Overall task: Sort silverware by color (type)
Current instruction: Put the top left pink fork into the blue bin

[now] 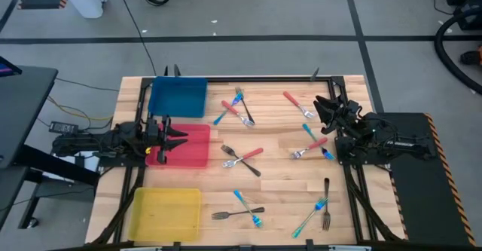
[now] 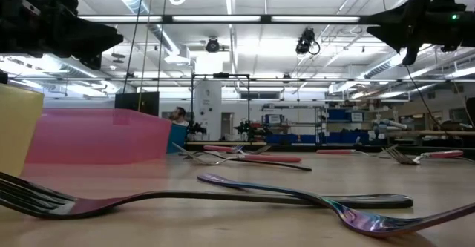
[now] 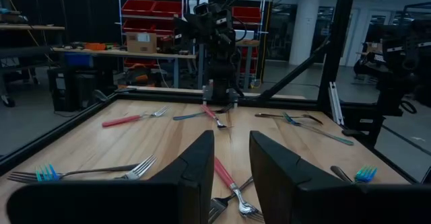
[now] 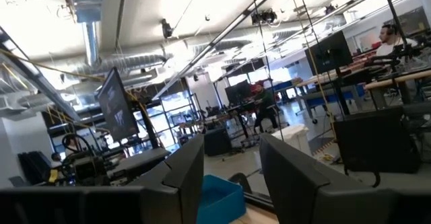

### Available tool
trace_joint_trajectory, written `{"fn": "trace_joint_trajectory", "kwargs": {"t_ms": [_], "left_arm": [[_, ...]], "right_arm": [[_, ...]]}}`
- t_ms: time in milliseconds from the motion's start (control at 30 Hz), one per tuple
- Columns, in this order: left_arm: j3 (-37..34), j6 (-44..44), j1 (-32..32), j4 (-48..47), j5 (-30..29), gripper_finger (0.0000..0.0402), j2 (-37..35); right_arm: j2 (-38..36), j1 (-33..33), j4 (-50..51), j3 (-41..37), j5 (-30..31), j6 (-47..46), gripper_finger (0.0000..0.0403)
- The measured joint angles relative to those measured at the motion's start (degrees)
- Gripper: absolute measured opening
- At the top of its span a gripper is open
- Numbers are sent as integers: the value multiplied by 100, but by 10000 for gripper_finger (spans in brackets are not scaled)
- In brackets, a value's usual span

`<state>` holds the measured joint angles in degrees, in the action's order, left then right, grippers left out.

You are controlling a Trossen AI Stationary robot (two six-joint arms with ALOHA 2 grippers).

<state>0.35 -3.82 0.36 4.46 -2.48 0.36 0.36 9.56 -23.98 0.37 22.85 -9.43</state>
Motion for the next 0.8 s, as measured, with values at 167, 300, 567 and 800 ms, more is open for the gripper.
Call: {"fn": "trace_joint_trajectory", "kwargs": {"t_ms": [167,300,567,800], "left_arm": [[-1,0,0,-1,0,96,0],[1,0,0,1,0,96,-2],[-1,-2,0,1,0,96,-1],[1,2,0,1,0,96,-2]], "right_arm": [[0,0,-14,1,0,37,152],[0,1,-52,-1,0,2,152],[0,2,-122,0,0,30,152],[0,2,136,1,0,-249,152]]}}
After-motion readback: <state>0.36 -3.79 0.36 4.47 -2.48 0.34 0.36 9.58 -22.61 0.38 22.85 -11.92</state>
